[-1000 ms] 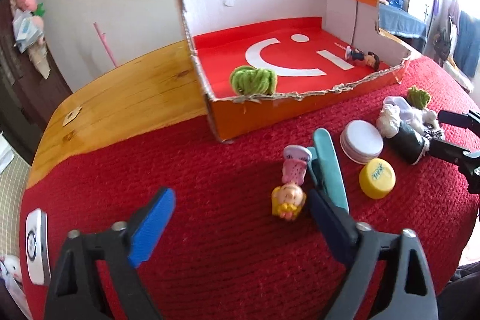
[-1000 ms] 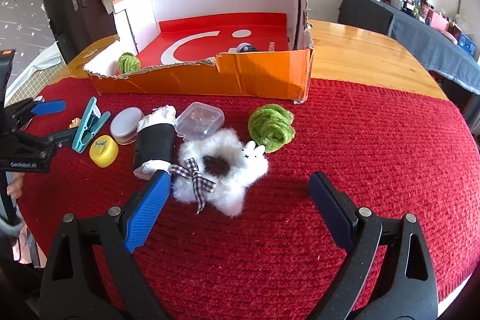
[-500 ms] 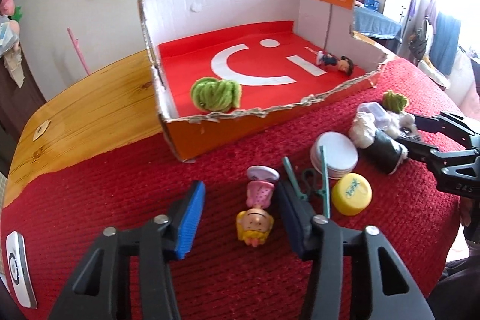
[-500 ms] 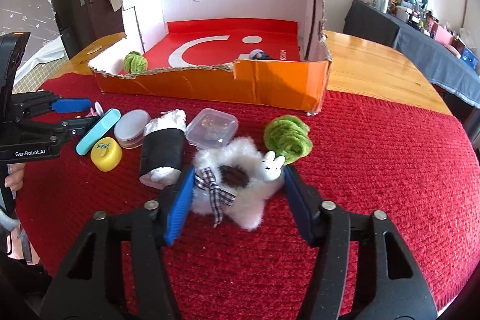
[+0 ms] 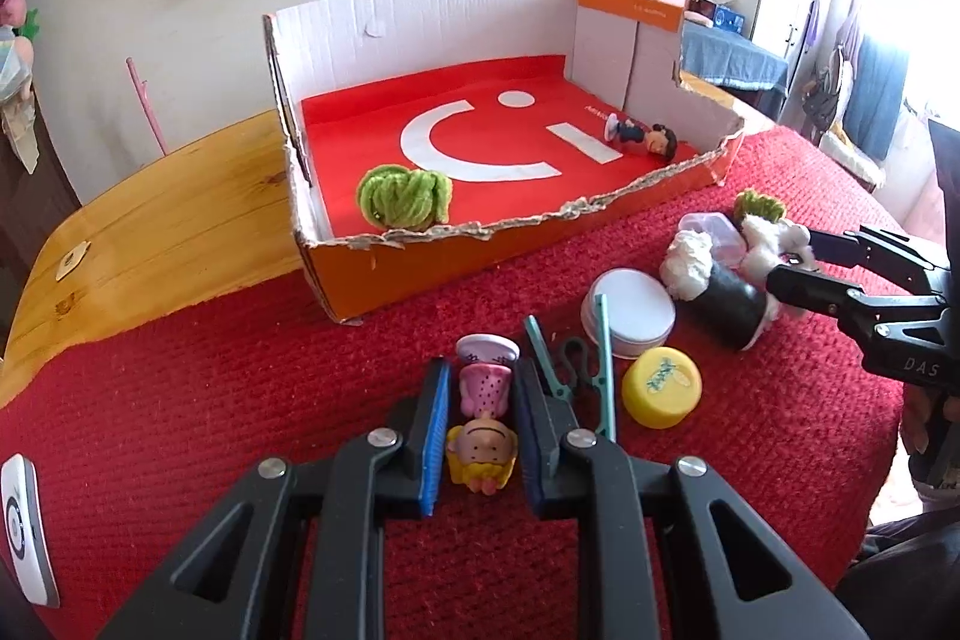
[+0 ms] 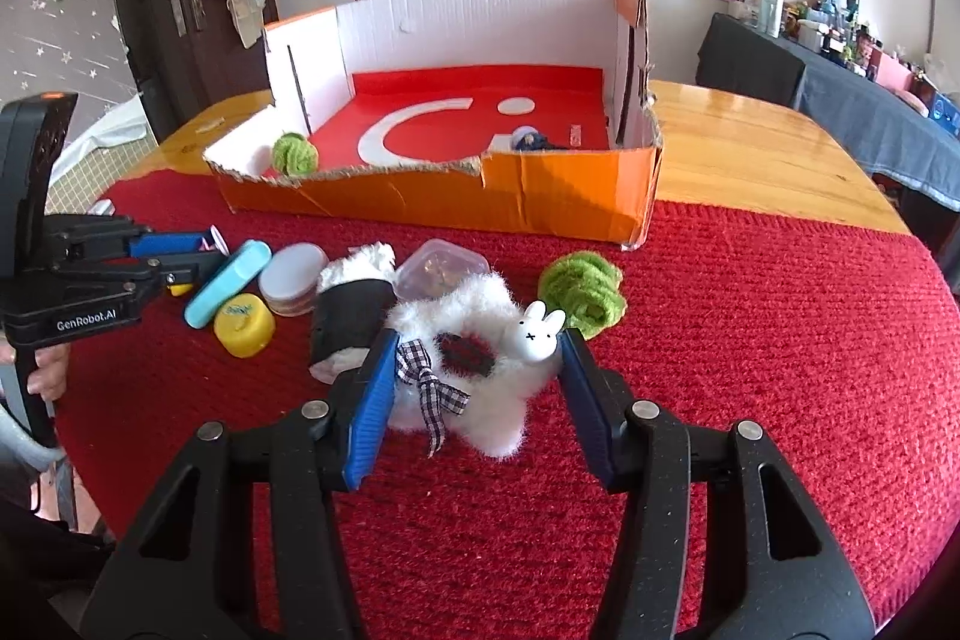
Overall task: Organize objects
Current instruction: 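Grasp the doll figurine with the left gripper while the right gripper grasps the white plush bunny, then carry the doll and plush bunny into the box with both grippers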
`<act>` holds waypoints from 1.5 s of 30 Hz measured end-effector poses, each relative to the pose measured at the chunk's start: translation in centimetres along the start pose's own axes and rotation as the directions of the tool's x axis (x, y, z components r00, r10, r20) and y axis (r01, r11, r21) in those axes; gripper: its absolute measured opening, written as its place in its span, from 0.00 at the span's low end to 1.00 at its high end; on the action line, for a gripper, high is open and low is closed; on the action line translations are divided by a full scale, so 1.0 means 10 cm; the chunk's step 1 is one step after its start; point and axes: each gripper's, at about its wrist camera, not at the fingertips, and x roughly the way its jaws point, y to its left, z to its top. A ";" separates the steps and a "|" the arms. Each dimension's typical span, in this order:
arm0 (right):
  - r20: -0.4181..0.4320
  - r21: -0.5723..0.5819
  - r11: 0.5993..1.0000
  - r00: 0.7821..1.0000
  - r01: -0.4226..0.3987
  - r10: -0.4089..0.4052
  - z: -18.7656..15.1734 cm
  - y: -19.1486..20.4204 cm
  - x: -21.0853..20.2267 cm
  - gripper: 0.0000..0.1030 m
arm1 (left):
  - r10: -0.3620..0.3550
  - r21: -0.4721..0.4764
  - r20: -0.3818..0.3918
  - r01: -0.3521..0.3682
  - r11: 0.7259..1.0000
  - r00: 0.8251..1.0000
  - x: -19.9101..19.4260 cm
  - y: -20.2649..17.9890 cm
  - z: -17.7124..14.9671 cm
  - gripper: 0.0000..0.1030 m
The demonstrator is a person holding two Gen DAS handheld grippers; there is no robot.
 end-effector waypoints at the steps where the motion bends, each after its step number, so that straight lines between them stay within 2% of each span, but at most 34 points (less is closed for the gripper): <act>1: 0.002 0.001 1.000 1.000 -0.005 0.005 0.01 0.00 -0.02 0.50 | -0.002 -0.005 0.009 0.002 1.000 1.000 -0.03 0.00 0.00 0.21; 10: 0.047 -0.008 1.000 0.999 -0.019 0.020 0.14 0.01 -0.20 0.50 | 0.005 -0.020 0.087 -0.004 1.000 0.996 -0.28 0.03 0.12 0.21; 19: 0.049 -0.015 0.999 0.998 -0.038 0.039 0.17 0.02 -0.24 0.50 | -0.016 -0.021 0.107 0.018 1.000 0.994 -0.36 0.02 0.20 0.21; 24: 0.072 -0.035 0.994 0.992 -0.105 0.107 0.37 0.03 -0.29 0.50 | -0.054 -0.002 0.122 0.055 0.999 0.991 -0.41 -0.03 0.38 0.21; 29: 0.079 -0.091 0.983 0.983 -0.157 0.164 0.72 0.05 -0.26 0.50 | -0.083 0.015 0.114 0.082 0.997 0.990 -0.33 -0.08 0.64 0.21; 33: 0.044 -0.140 0.974 0.981 -0.179 0.187 0.96 0.07 -0.09 0.50 | -0.103 0.028 0.089 0.101 0.994 0.991 -0.13 -0.14 0.86 0.21; 39: -0.076 -0.193 0.959 0.978 -0.208 0.196 1.16 0.04 0.34 0.50 | -0.122 0.024 0.016 0.122 0.992 0.992 0.23 -0.16 1.08 0.21; 45: -0.190 -0.222 0.941 0.958 -0.256 0.216 1.23 -0.03 0.64 0.50 | -0.118 0.023 -0.069 0.120 0.992 0.991 0.56 -0.12 1.18 0.21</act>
